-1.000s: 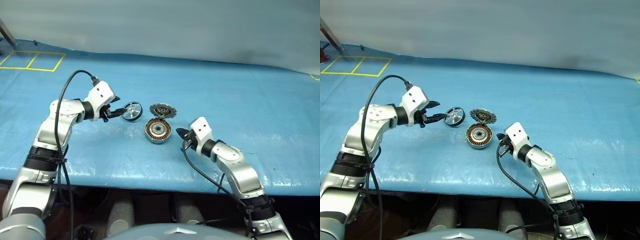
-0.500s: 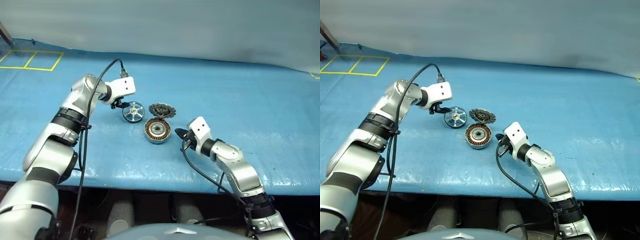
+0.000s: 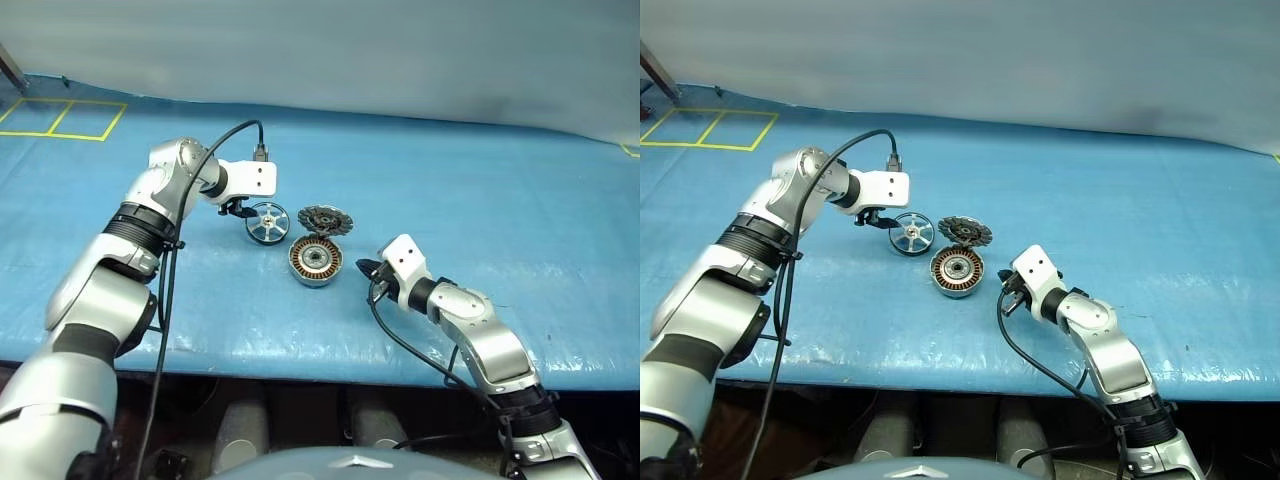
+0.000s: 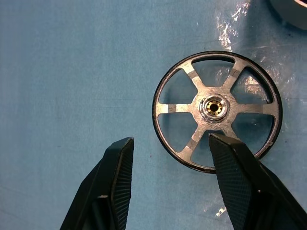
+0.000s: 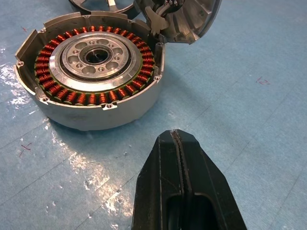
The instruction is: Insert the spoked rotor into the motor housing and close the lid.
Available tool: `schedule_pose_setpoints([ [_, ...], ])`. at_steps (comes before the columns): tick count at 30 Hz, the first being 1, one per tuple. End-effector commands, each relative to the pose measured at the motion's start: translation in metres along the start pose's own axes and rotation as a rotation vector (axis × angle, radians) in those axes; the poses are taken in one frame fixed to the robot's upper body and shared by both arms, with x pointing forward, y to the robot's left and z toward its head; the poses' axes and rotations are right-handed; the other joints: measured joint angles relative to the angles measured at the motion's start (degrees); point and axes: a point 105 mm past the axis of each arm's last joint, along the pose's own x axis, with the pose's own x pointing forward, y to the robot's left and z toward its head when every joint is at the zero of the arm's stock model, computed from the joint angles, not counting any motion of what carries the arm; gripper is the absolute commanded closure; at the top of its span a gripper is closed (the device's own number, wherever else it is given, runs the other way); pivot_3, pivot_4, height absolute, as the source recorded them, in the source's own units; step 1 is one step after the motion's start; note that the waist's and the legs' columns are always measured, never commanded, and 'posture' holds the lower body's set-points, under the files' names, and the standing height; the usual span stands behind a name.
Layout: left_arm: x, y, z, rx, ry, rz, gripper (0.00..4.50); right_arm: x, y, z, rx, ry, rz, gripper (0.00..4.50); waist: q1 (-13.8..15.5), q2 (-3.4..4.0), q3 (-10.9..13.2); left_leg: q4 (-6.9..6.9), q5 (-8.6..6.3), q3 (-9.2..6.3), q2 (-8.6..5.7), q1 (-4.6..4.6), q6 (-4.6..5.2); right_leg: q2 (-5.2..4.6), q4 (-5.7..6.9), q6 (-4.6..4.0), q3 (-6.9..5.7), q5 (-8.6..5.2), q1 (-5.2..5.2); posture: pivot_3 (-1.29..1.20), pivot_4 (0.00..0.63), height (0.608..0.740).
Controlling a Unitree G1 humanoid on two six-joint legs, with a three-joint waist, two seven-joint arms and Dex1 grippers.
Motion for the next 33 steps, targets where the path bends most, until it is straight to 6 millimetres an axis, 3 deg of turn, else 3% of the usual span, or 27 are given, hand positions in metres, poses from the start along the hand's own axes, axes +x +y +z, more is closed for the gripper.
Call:
schedule_pose_setpoints([
  [1,-0.006,0.006,0.007,0.060,0.003,0.013,1.83,-0.001,-0.001,0.014,-0.045,-0.033,-0.003,4.50,0.0,0.00,0.0,0.01,0.00,0.00,0.00,0.00,0.00,0.00,0.00,0.00,0.00,0.00,0.00,0.00,0.150,0.740],
  [18,0.023,-0.019,-0.005,0.061,0.052,-0.072,1.83,-0.002,0.000,0.013,-0.053,-0.028,-0.006,4.50,0.0,0.00,0.0,0.17,0.00,-0.02,0.00,0.00,0.01,0.01,0.09,0.04,0.00,0.08,0.05,0.00,0.150,0.740],
  [33,0.030,-0.024,-0.017,0.032,0.082,-0.079,1.83,0.000,0.002,0.014,-0.049,-0.032,-0.004,4.50,0.0,0.00,0.0,0.48,0.00,-0.03,0.01,0.00,0.01,0.01,0.26,0.04,0.03,0.09,0.11,0.00,0.150,0.740],
])
